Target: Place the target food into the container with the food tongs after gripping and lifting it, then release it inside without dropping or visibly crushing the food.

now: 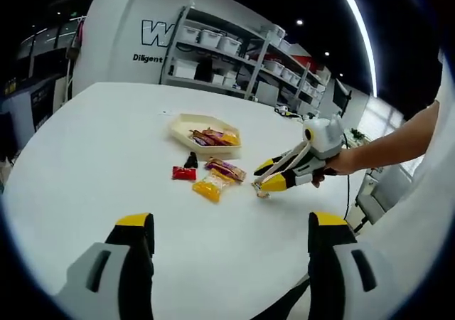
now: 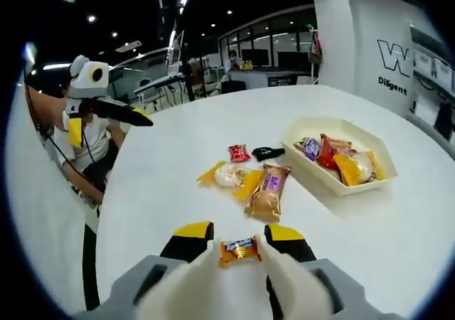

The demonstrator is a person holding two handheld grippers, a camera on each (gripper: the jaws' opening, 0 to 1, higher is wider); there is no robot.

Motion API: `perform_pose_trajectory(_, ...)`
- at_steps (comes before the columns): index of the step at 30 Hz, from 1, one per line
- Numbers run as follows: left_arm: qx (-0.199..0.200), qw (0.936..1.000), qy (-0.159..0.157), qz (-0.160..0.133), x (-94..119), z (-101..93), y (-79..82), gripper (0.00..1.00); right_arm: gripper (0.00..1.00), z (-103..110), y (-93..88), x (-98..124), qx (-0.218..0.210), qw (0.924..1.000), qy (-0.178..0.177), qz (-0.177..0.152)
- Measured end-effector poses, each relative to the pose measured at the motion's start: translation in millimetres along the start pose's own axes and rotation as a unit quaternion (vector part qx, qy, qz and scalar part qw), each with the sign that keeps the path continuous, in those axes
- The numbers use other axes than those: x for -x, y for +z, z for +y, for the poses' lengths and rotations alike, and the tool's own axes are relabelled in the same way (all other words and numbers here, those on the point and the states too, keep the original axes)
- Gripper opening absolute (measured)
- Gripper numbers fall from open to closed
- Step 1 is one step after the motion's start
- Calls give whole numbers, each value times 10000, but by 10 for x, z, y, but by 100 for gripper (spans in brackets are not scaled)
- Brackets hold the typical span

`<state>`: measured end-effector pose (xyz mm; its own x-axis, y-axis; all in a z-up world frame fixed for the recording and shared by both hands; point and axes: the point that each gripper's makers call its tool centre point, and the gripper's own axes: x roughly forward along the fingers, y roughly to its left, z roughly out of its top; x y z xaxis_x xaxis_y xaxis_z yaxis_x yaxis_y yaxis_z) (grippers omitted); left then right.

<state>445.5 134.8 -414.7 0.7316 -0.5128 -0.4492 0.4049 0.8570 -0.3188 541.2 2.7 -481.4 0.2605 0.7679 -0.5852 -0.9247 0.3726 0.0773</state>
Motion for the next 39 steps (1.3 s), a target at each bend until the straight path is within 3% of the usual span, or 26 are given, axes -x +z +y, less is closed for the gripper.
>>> perform_pose_trajectory(2, 7, 10000, -17, 2, -18, -8, -2, 88, 19, -12, 15, 3, -14, 10000, -43, 52)
perform_pose_trajectory(4, -7, 10000, -34, -2, -37, -29, 7, 88, 18, -46, 16, 4, -710, 9973, -129, 122)
perform_pose_trajectory(7, 0, 10000, -45, -21, -59, -31, 21, 88, 17, -105, 26, 8, -1084, 9938, -220, 113)
perform_pose_trajectory(11, 10, 10000, -49, -75, -87, -37, 66, 88, 17, -131, 26, 31, -932, 9953, -227, 129)
perform_pose_trajectory(15, 17, 9999, -37, -111, -95, -20, 82, 88, 18, -141, 124, 83, -1062, 9942, -186, -22)
perform_pose_trajectory(17, 28, 9999, -45, -107, -95, -25, 72, 88, 18, -196, 196, 107, -913, 9954, -281, -106)
perform_pose_trajectory(28, 17, 9999, -24, -96, -57, -44, 55, 88, 19, -533, 834, 194, -663, 9950, -495, -564)
perform_pose_trajectory(39, 11, 9999, 74, -142, 19, 0, 56, 89, 19, -775, 1285, 251, -455, 9932, -663, -842)
